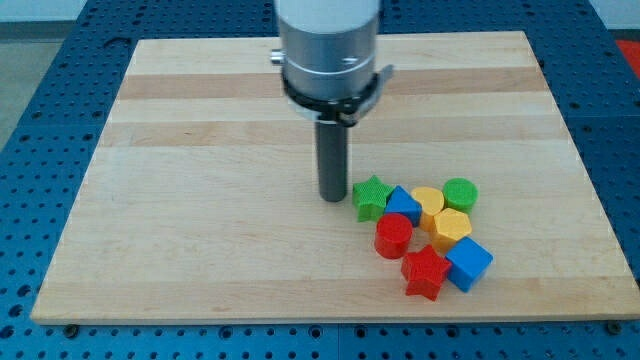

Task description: Push the green circle to the yellow hexagon

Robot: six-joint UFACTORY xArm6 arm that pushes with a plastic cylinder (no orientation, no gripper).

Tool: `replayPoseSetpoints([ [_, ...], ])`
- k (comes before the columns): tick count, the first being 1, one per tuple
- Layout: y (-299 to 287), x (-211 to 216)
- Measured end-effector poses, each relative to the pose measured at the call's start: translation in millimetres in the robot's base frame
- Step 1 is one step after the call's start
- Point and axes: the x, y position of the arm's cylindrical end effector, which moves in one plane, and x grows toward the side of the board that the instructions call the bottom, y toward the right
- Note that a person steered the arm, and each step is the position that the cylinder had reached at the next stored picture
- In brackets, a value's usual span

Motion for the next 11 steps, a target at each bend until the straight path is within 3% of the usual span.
replayPoseSetpoints([
  [3, 102, 5],
  [6, 127, -45],
  [8, 196, -11],
  [11, 202, 59],
])
